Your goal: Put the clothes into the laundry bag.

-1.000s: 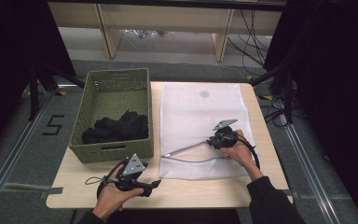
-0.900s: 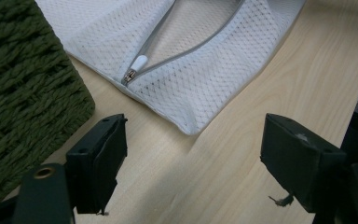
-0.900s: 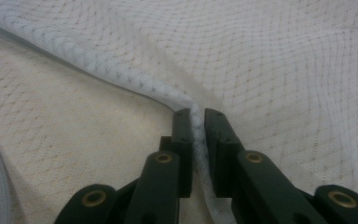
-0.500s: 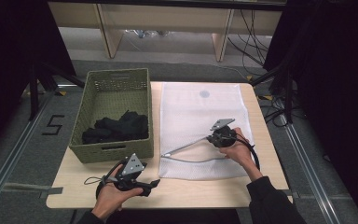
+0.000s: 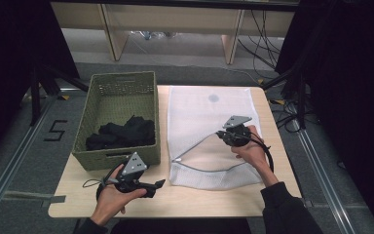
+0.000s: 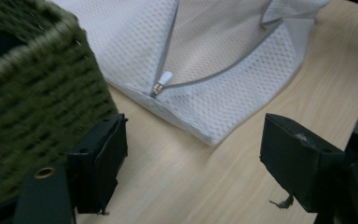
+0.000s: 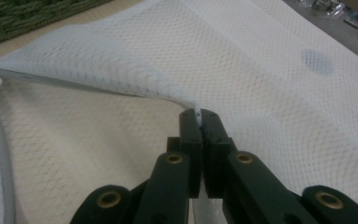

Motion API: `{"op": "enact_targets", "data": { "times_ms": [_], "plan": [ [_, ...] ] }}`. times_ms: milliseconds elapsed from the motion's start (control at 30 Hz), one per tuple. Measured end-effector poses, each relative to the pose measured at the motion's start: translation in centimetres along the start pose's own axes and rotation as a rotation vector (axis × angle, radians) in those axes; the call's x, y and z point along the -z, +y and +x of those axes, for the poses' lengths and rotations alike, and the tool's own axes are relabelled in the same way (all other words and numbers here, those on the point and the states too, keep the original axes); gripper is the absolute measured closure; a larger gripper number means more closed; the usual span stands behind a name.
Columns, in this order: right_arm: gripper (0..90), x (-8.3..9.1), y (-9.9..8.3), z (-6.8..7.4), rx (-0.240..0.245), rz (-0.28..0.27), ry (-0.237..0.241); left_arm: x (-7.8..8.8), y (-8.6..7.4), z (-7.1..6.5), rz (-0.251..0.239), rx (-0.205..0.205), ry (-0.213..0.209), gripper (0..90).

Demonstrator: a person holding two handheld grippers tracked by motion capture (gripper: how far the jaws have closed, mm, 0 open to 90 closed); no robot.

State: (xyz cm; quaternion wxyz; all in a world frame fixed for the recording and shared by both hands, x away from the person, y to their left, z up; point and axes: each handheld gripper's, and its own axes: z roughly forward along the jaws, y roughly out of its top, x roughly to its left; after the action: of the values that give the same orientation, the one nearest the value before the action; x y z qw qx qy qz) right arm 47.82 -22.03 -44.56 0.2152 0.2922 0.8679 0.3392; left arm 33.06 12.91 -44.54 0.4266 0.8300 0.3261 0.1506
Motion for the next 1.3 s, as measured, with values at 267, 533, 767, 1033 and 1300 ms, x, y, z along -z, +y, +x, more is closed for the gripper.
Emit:
{"op": "enact_targets", "data": {
  "times_ms": [267, 533, 767, 1033, 1300],
  "plan": [
    [89.8, 0.7, 1.0, -0.5, 0.017, -0.041, -0.015, 0.7, 1.4, 0.9, 0.007, 0.008, -0.002, 22.8],
    [89.9, 1.5, 1.6, -0.9, 0.014, -0.074, -0.030, 2.3, 3.8, 2.7, -0.002, -0.001, 0.030, 23.0],
    [89.9, 1.6, 2.0, -0.7, 0.018, -0.082, -0.034, 3.0, 6.0, 5.7, 0.013, -0.001, 0.068, 23.0],
    [89.9, 1.6, 2.6, -1.4, 0.036, -0.088, -0.030, 2.9, 7.3, 10.6, 0.112, 0.029, 0.108, 23.2],
    [89.9, 1.4, 2.9, -1.4, 0.039, -0.084, -0.029, 0.5, 6.9, 14.2, 0.174, 0.079, 0.135, 22.7]
  ]
}}
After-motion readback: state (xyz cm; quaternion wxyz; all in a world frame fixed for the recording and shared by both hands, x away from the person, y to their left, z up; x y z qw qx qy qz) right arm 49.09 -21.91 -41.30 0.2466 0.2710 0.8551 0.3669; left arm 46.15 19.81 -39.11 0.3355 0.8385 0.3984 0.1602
